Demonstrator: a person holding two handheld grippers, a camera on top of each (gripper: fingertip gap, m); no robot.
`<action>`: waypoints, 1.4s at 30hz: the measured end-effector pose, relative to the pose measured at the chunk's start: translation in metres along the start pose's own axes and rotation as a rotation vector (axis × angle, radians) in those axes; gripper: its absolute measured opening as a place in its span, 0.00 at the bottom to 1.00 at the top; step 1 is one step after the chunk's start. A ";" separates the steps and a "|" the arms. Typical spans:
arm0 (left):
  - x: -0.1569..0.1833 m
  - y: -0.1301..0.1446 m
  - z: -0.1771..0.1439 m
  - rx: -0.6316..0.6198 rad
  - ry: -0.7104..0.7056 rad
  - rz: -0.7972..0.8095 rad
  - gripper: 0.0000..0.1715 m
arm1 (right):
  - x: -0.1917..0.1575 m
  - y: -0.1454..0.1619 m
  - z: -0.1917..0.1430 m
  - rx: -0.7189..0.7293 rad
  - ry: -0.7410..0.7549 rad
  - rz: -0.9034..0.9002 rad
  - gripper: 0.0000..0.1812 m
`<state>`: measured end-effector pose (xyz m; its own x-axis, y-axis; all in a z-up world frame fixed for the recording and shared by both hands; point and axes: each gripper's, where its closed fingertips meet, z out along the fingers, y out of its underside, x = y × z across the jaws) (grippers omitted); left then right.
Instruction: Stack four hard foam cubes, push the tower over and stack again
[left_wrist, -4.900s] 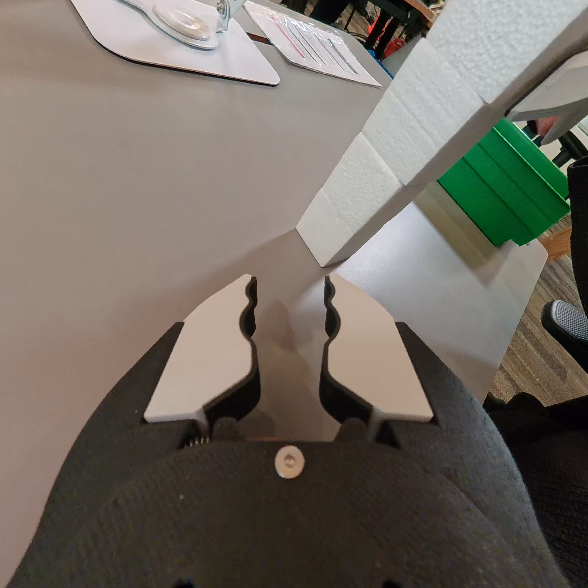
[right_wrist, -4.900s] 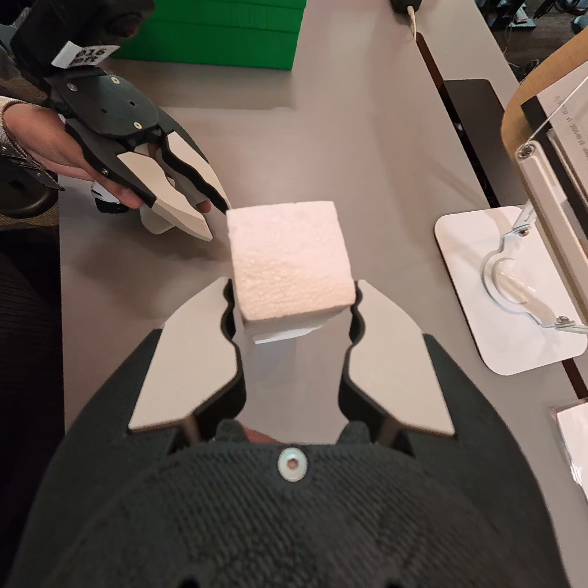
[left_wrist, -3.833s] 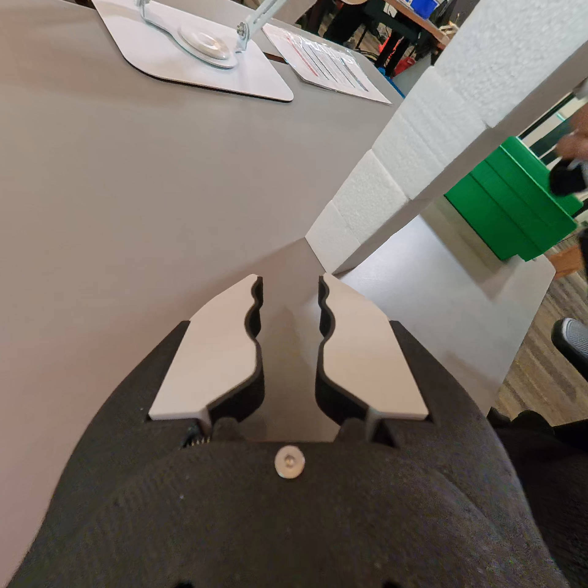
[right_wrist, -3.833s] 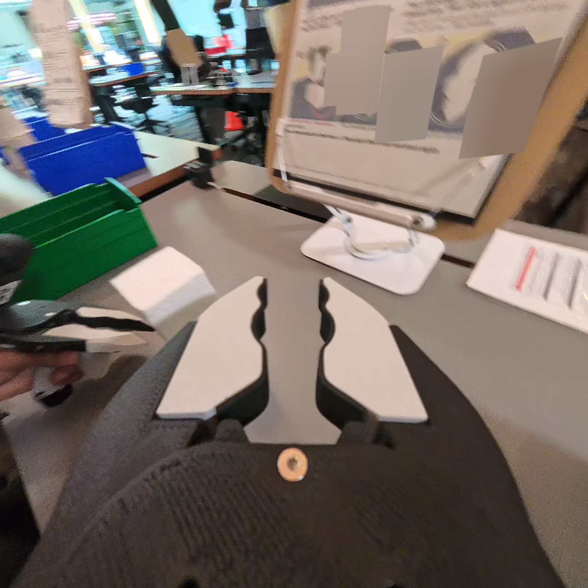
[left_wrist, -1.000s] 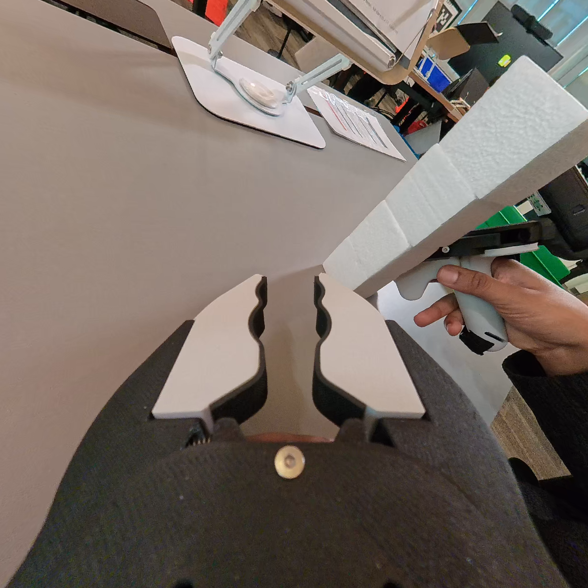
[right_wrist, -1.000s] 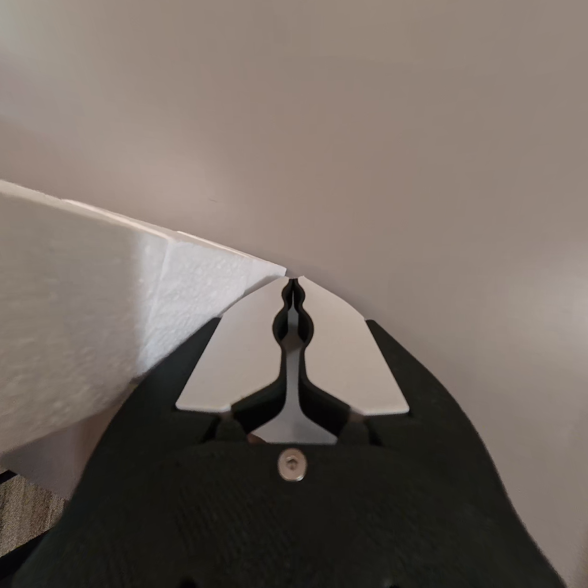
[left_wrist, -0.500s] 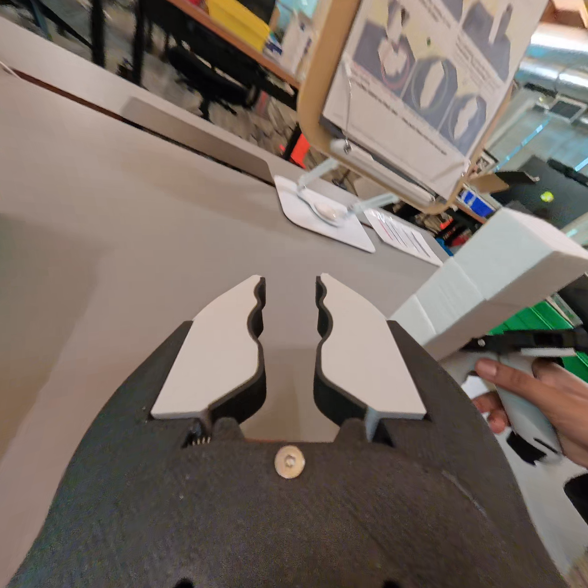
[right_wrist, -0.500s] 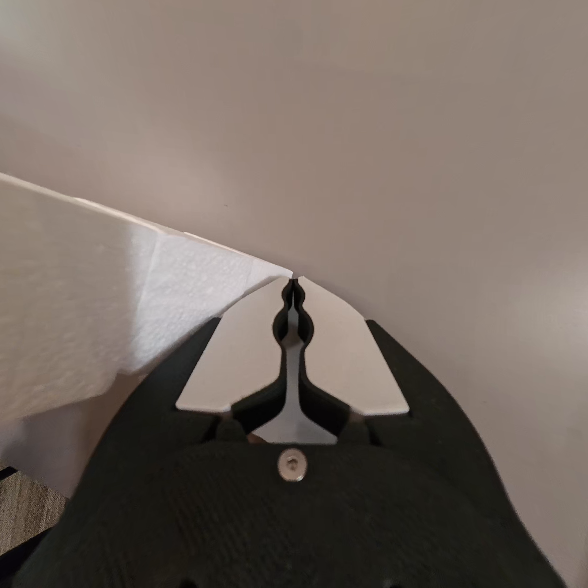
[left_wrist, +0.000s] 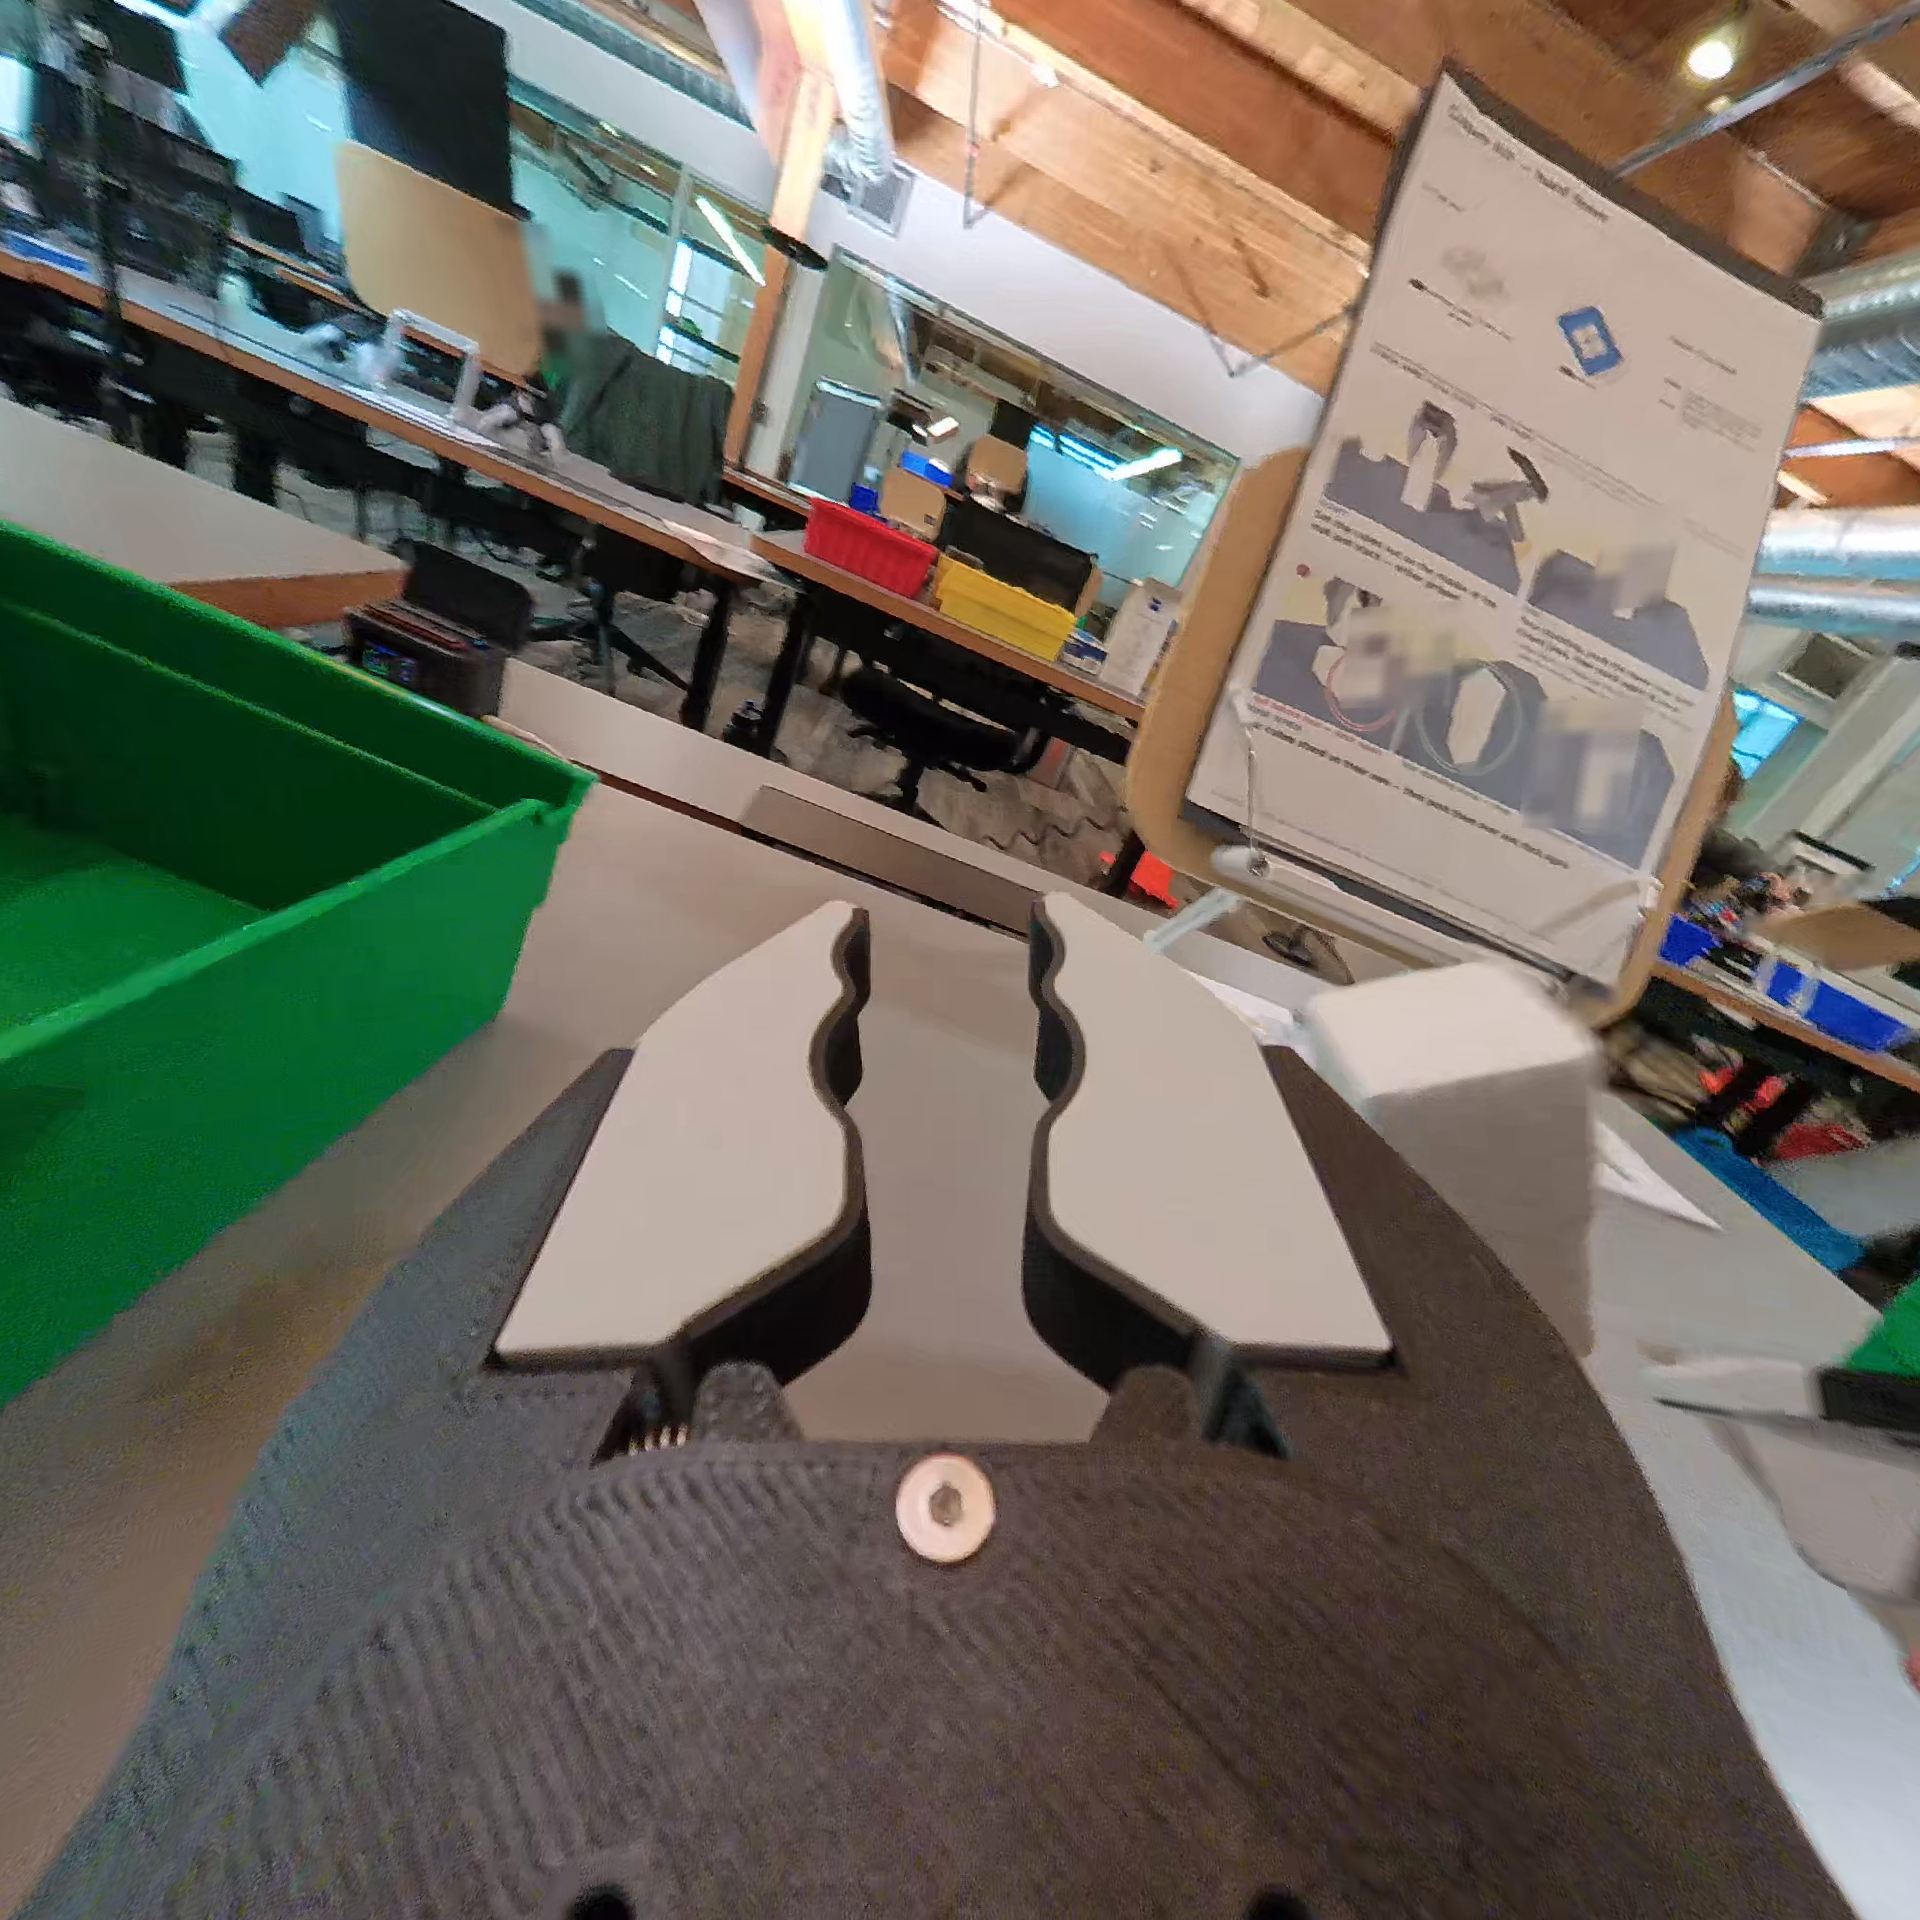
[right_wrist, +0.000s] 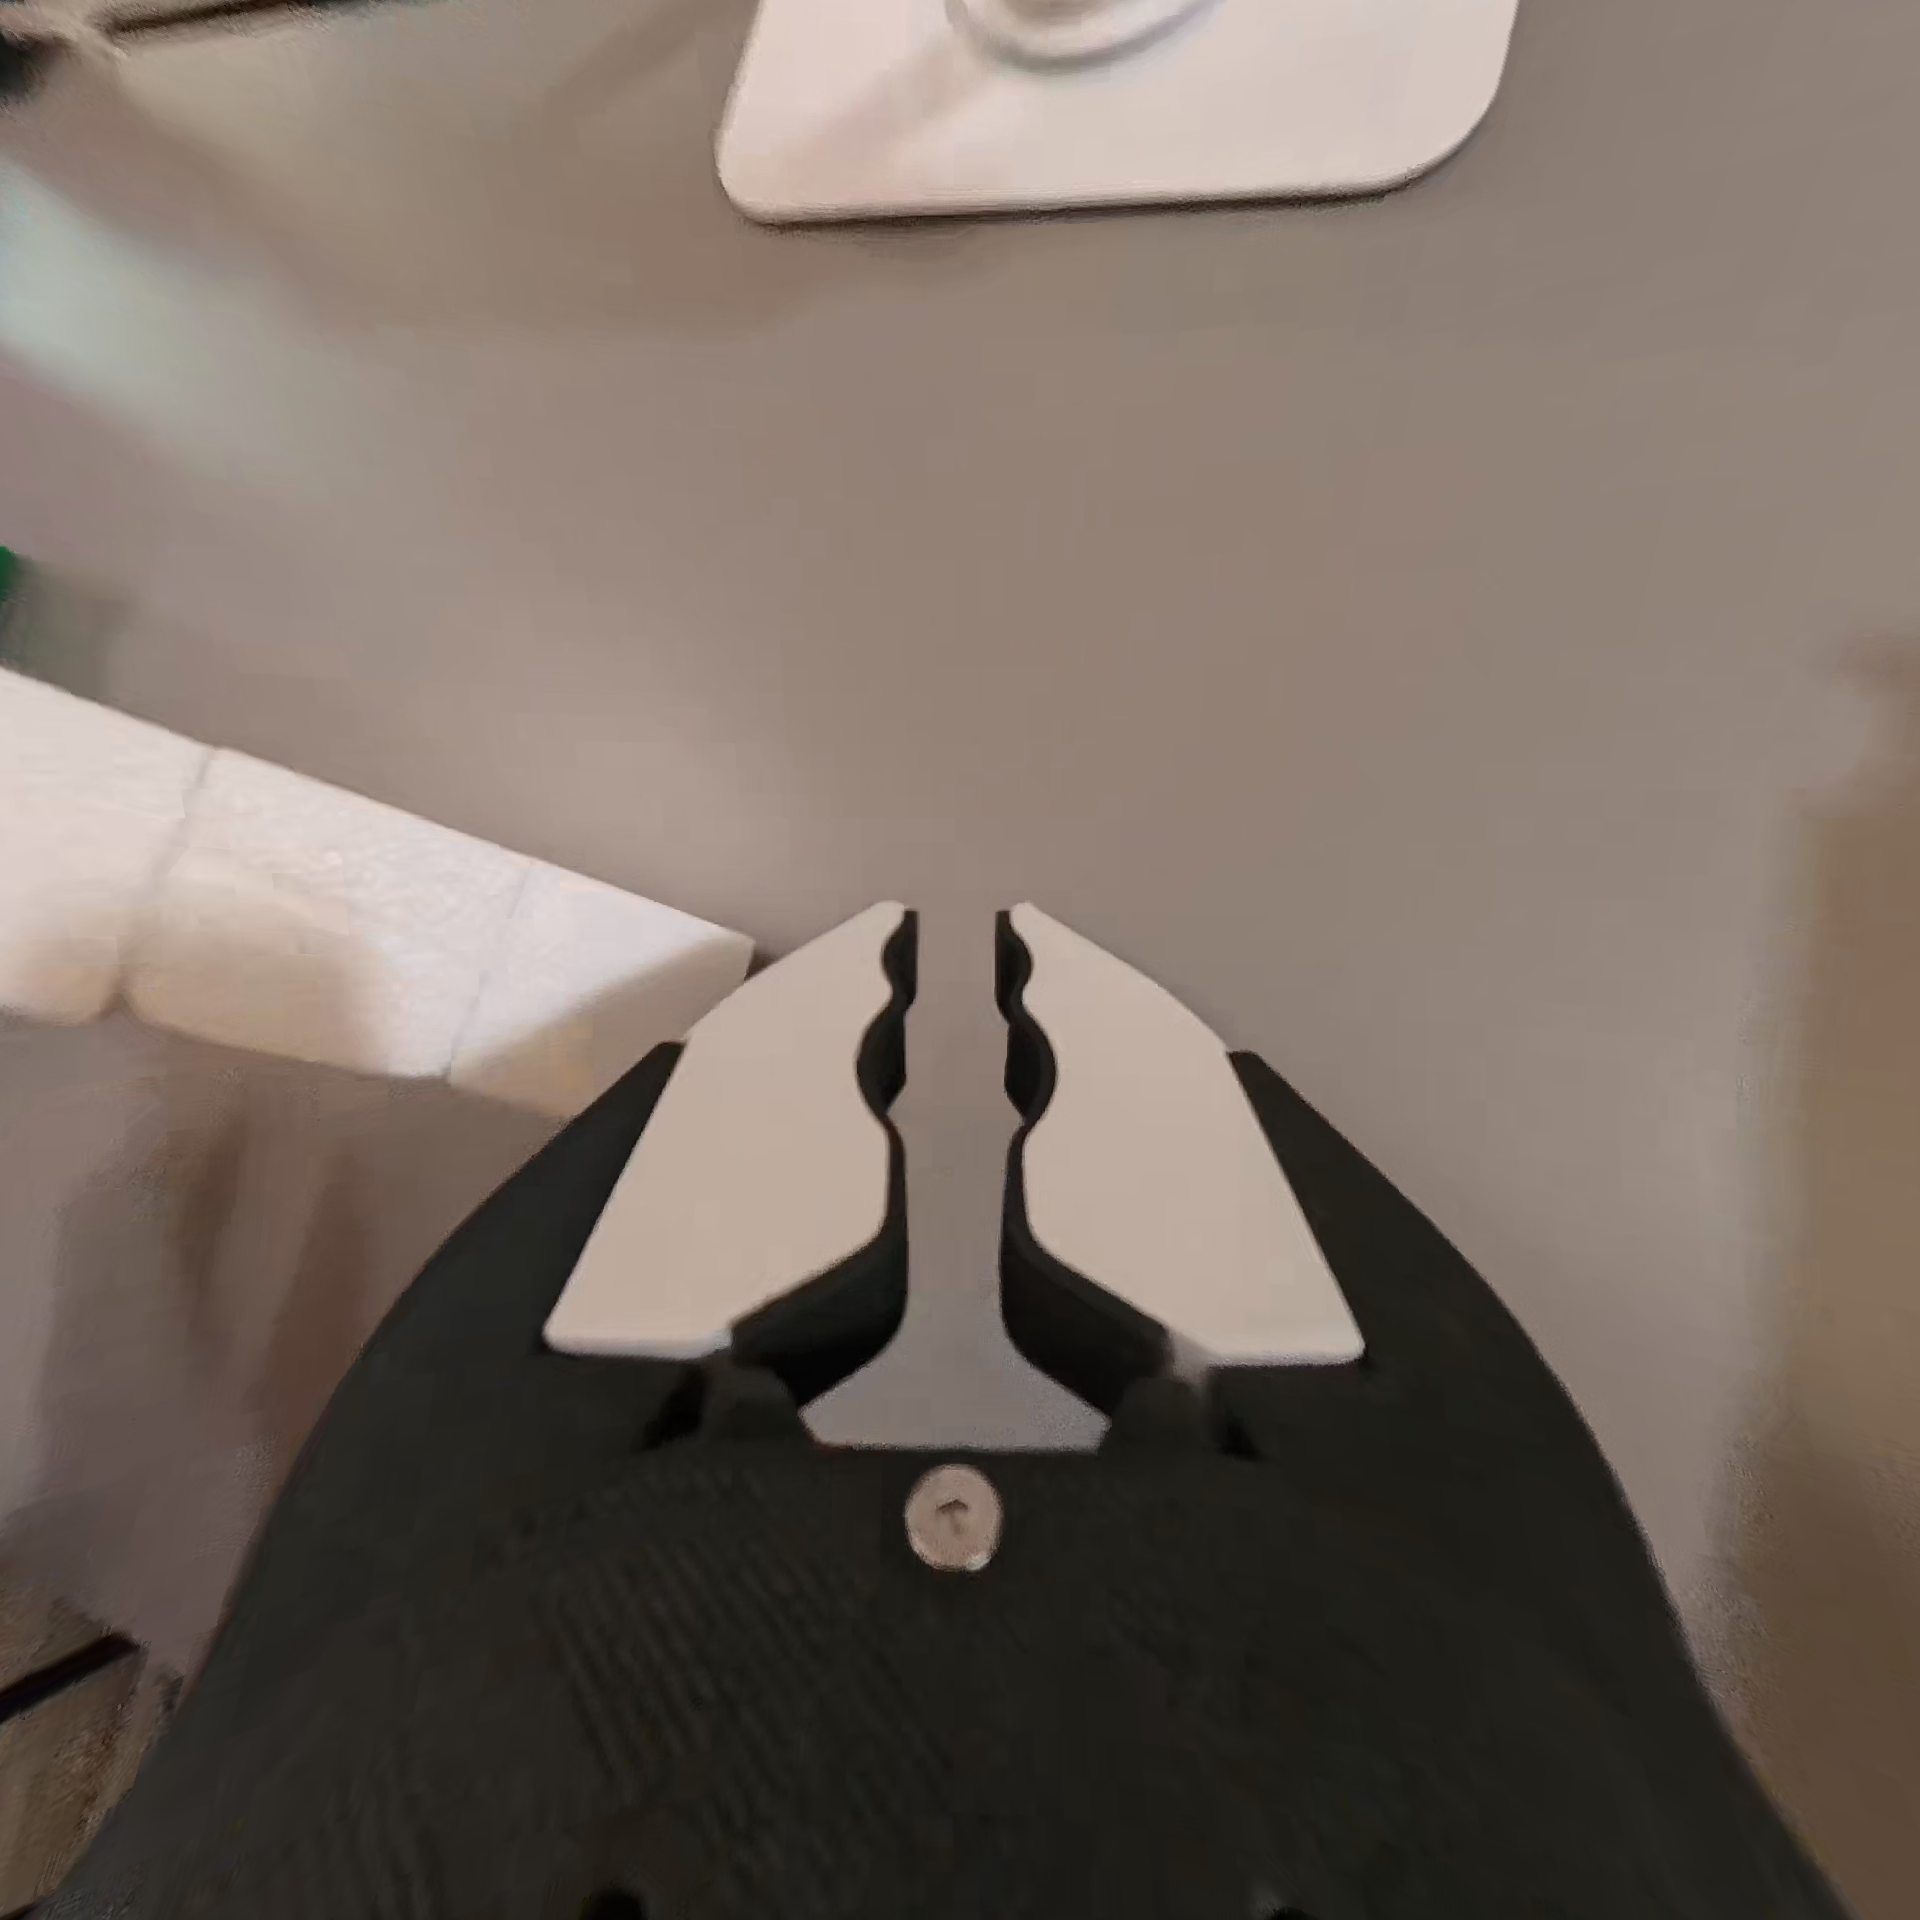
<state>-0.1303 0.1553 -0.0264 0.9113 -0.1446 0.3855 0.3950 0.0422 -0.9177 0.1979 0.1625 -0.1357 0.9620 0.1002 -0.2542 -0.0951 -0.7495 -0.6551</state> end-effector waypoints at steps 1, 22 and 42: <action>-0.008 -0.007 -0.002 0.035 -0.043 0.003 0.17 | 0.001 -0.005 -0.006 0.039 -0.034 0.002 0.08; -0.013 0.028 0.015 -0.150 0.042 0.107 0.18 | -0.104 0.018 -0.040 0.343 -0.777 -0.549 0.35; 0.056 0.123 -0.003 -0.463 0.290 0.344 0.19 | -0.106 0.020 0.019 0.232 -0.694 -0.729 0.38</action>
<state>-0.0308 0.1490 -0.1184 0.8828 -0.4629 0.0801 -0.0643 -0.2879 -0.9555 0.0894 0.1493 -0.1348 0.4533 0.8901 -0.0469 0.3335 -0.2182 -0.9171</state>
